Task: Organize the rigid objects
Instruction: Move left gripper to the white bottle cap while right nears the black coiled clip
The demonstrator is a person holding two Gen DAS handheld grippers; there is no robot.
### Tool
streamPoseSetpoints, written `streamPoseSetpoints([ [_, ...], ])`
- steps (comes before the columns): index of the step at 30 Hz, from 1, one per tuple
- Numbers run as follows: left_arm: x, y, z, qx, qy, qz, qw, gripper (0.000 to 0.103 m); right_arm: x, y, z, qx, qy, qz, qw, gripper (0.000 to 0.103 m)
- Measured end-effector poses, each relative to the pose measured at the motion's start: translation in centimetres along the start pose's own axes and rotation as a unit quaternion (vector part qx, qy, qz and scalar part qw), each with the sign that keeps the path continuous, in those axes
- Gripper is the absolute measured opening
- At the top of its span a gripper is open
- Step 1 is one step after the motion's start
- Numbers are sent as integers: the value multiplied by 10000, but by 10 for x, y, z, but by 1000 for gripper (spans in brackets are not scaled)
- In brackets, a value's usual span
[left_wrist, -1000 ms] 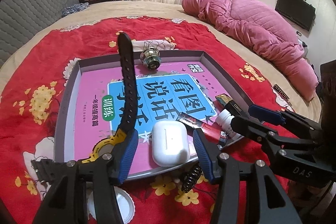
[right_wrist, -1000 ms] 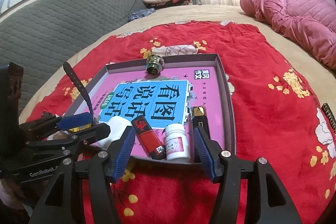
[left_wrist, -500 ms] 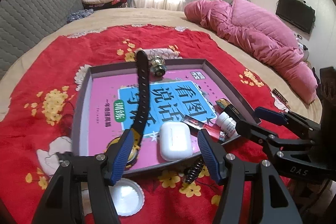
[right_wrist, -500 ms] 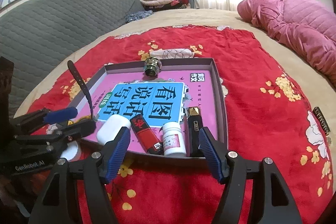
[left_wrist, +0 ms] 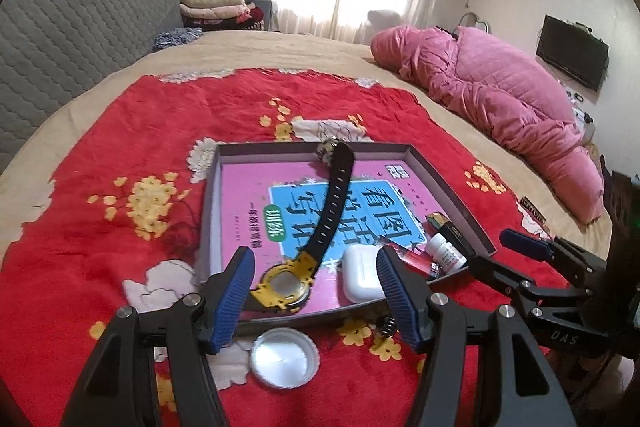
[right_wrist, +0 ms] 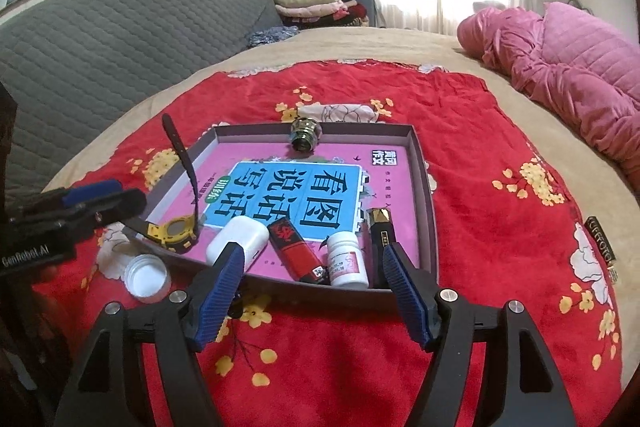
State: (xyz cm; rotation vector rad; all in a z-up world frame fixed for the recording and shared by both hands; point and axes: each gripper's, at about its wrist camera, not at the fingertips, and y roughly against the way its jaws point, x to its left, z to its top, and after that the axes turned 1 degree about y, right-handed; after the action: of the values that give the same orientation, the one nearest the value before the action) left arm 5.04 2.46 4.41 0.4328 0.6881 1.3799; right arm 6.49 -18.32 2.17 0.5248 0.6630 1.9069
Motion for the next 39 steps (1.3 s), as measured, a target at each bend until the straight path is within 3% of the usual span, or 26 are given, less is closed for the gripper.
streamPoseSetpoints([
  [10,23,26,-8,-15,151,226,9996,63,16,7,-7,39,150,133,9998,74],
  [29,3,28,-37,485,-227,141,9985,63,45,8,-25,333,433,417,9976,74],
  [39,4,22,-42,651,-178,44,9977,63,55,2,-30,450,574,464,9963,74],
])
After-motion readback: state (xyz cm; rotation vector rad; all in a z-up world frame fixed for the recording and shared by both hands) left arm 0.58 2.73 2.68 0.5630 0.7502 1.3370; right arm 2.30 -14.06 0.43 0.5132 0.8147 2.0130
